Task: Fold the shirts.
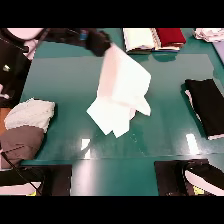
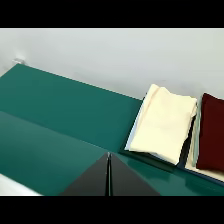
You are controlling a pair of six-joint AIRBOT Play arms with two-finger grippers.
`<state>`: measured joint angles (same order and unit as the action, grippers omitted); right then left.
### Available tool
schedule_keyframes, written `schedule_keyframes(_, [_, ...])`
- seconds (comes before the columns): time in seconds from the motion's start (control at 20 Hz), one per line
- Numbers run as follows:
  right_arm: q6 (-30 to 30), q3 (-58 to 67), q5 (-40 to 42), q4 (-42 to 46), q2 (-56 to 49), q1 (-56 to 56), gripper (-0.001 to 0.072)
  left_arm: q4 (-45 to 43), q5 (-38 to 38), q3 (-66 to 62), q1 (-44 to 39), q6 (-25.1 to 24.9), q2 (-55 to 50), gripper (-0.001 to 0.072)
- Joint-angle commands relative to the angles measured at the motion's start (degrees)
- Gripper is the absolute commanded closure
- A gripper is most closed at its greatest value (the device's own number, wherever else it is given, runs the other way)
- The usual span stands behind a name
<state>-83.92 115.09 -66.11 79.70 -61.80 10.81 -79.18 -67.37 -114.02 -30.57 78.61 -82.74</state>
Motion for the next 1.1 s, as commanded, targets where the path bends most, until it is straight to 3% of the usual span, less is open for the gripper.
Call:
schedule_keyframes(0.0, [0.0,0.0,-0.6,0.0,-0.5,0.0,0.0695,3.1,-12.0,5.3,10.2,4.5,1.9,0.0219])
schedule_keyframes(0.25, [0.0,0.0,-2.3,-0.2,-2.6,0.0,0.0695,15.3,-6.5,24.1,12.0,2.8,5.1,0.0219])
schedule_keyframes(0.45, [0.0,0.0,-2.7,-0.1,-3.1,0.0,0.0695,14.8,-2.9,26.5,10.6,1.3,5.2,0.0218])
schedule_keyframes(0.7, [0.0,0.0,-5.4,-0.1,-3.1,0.0,0.0695,12.8,-1.7,34.0,14.4,3.6,5.1,0.0218])
schedule_keyframes(1.05, [-0.1,0.0,-6.1,-0.3,-3.1,0.1,0.0695,19.8,16.6,57.6,14.4,4.5,5.0,0.0219])
